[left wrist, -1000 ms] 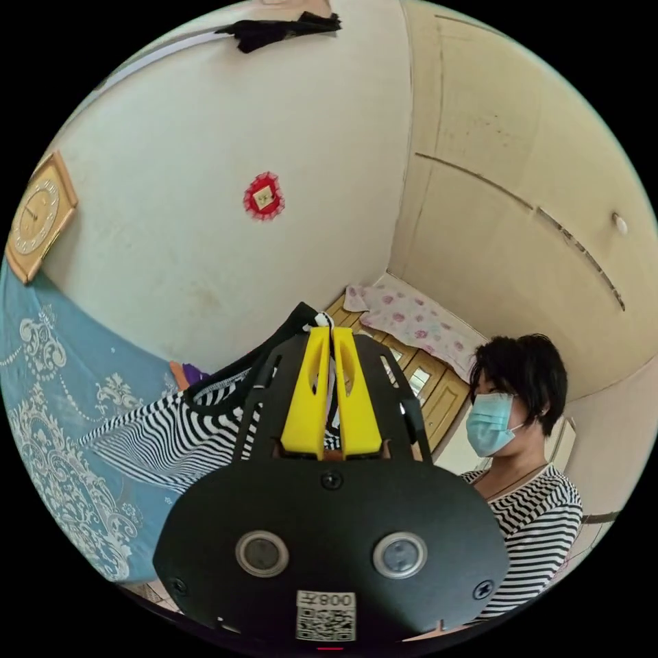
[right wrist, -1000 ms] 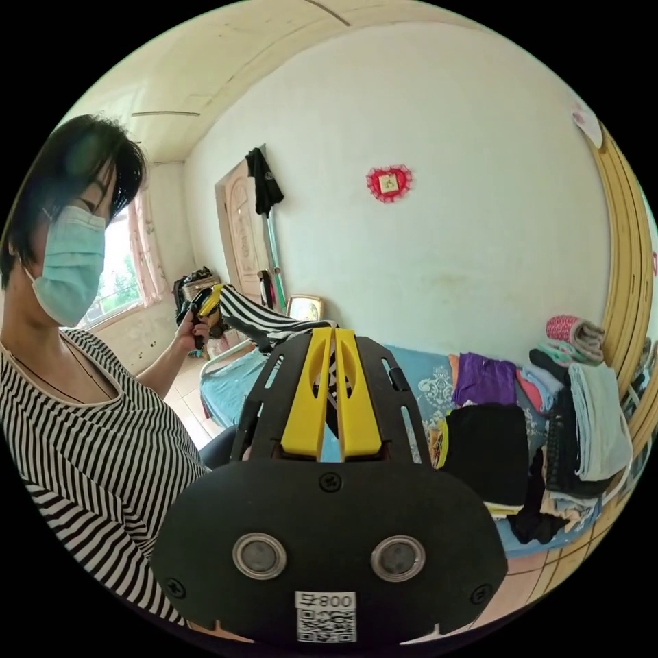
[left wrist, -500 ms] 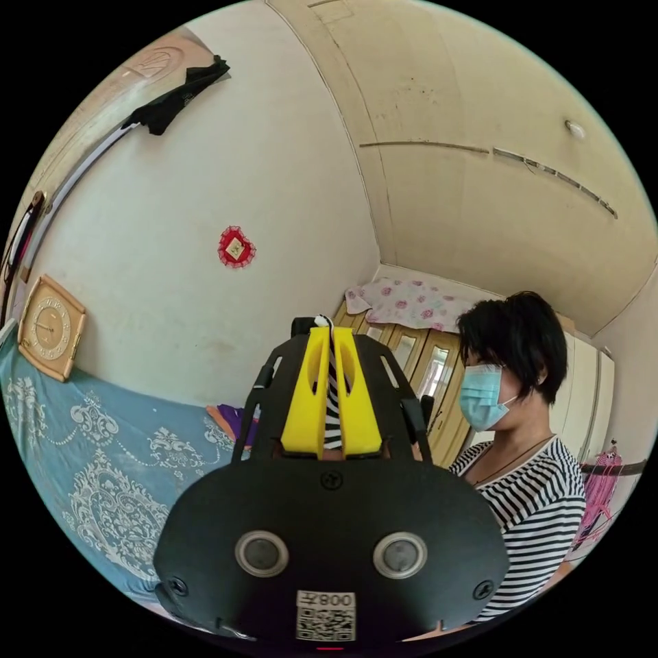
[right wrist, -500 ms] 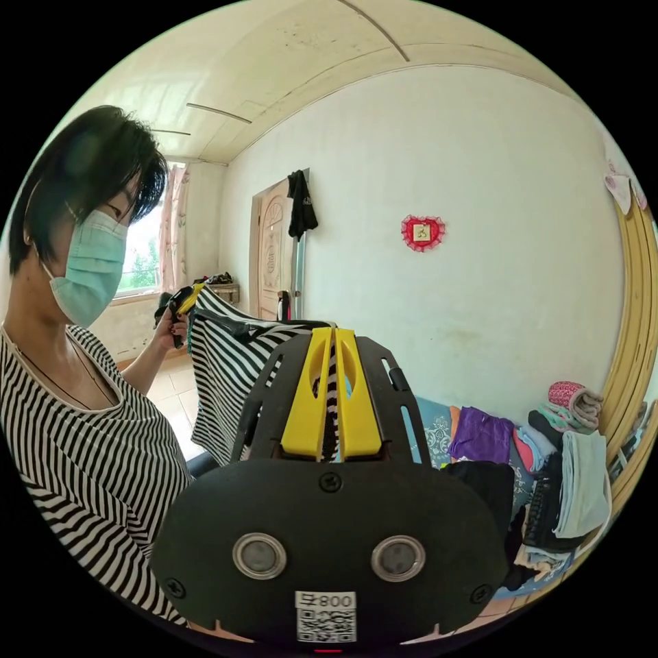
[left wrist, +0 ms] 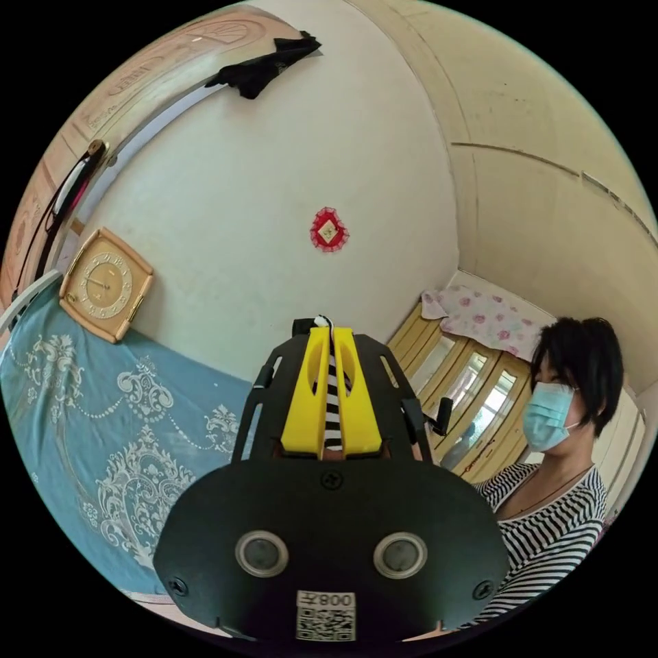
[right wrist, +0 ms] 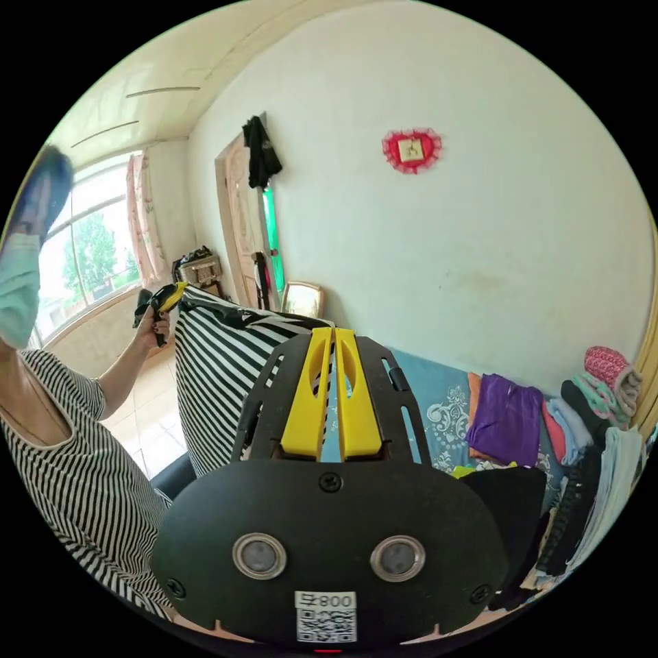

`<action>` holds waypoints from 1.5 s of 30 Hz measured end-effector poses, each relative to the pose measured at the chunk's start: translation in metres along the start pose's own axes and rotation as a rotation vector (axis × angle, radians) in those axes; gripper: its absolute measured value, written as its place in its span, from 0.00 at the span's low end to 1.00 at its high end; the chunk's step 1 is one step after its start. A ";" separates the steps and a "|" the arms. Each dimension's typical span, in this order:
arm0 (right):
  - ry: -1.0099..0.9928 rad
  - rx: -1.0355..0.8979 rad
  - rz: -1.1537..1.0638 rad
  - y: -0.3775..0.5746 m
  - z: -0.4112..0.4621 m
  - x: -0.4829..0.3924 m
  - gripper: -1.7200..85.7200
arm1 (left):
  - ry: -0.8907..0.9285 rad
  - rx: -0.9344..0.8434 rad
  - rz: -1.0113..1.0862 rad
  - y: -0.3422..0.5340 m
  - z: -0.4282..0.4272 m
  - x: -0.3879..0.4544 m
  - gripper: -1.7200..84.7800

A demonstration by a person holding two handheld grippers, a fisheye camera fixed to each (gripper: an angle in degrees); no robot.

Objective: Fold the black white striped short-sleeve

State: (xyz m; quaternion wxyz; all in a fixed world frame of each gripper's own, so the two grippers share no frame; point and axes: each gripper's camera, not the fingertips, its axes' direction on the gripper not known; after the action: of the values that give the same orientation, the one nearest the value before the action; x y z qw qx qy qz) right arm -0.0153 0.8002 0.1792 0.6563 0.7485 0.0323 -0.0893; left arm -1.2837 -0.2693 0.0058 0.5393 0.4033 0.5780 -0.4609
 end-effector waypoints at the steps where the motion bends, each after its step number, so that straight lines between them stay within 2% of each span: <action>1: -0.012 -0.039 0.018 -0.002 0.041 0.022 0.03 | -0.038 -0.025 -0.034 -0.003 0.015 -0.034 0.03; 8: 0.016 -0.391 0.207 0.016 0.311 0.148 0.02 | -0.304 -0.216 -0.326 0.022 0.122 -0.269 0.07; 10: 0.039 -0.545 0.334 0.053 0.395 0.191 0.02 | -0.398 -0.280 -0.401 0.048 0.141 -0.319 0.09; 13: 0.100 -0.676 0.440 0.112 0.456 0.229 0.02 | -0.473 -0.374 -0.472 0.099 0.150 -0.376 0.11; 18: -0.059 -0.662 0.511 0.216 0.466 0.247 0.02 | -0.463 -0.473 -0.518 0.193 0.114 -0.403 0.12; 22: -0.175 -0.685 0.565 0.315 0.430 0.222 0.03 | -0.469 -0.608 -0.565 0.290 0.056 -0.373 0.12; 26: -0.188 -0.746 0.645 0.393 0.397 0.189 0.06 | -0.481 -0.688 -0.623 0.371 0.010 -0.331 0.13; 31: -0.185 -0.780 0.749 0.470 0.388 0.159 0.08 | -0.530 -0.784 -0.598 0.422 0.004 -0.315 0.13; 36: -0.117 -0.860 0.706 0.505 0.412 0.146 0.10 | -0.546 -0.832 -0.561 0.444 0.013 -0.313 0.12; 45: -0.113 -0.843 0.727 0.545 0.426 0.141 0.10 | -0.632 -0.891 -0.473 0.477 0.013 -0.291 0.11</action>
State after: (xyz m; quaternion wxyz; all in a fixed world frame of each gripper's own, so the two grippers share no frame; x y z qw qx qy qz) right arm 0.1748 0.2954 0.6347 0.8881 0.3782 -0.2300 0.1236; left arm -0.7941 -0.1533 0.2493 0.6851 -0.1585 0.6014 -0.3793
